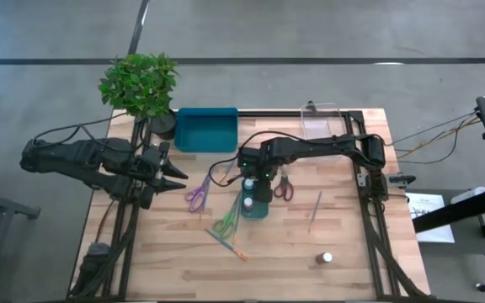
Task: Pick & Place Paint Supplies
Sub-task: Put the black paint bottle into the blue bin
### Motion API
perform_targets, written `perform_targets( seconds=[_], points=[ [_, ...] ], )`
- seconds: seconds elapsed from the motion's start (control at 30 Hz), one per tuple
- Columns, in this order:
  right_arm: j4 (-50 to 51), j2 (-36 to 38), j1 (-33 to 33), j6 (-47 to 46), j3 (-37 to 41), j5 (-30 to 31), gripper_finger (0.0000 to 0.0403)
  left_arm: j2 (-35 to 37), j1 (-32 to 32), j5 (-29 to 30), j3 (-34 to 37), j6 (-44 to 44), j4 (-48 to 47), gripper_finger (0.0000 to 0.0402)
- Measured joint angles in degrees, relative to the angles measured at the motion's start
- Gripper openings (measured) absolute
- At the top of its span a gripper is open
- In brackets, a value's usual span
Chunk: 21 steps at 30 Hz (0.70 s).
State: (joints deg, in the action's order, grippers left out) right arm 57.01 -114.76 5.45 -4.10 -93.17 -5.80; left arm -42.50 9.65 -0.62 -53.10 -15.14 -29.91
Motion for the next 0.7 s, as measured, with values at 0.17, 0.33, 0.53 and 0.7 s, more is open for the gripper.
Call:
perform_targets(
  seconds=[0.17, 0.33, 0.53, 0.7],
  points=[
    [0.1, 0.0, 0.0, 0.0, 0.0, 0.1, 0.0110, 0.0, 0.0, 0.0, 0.0, -0.1, 0.0, 0.0141],
    [0.1, 0.0, 0.0, -0.1, 0.0, 0.0, 0.0112, 0.0, 0.0, 0.0, 0.0, -0.1, 0.0, 0.0141],
    [0.2, -0.1, 0.0, 0.0, 0.1, 0.0, 0.0155, 0.0, 0.0, 0.0, 0.0, -0.3, 0.0, 0.0141],
    [0.3, -0.2, 0.0, 0.3, 0.2, 0.1, 0.0195, 0.0, 0.0, 0.0, 0.0, -0.3, 0.0, 0.0141]
  ],
)
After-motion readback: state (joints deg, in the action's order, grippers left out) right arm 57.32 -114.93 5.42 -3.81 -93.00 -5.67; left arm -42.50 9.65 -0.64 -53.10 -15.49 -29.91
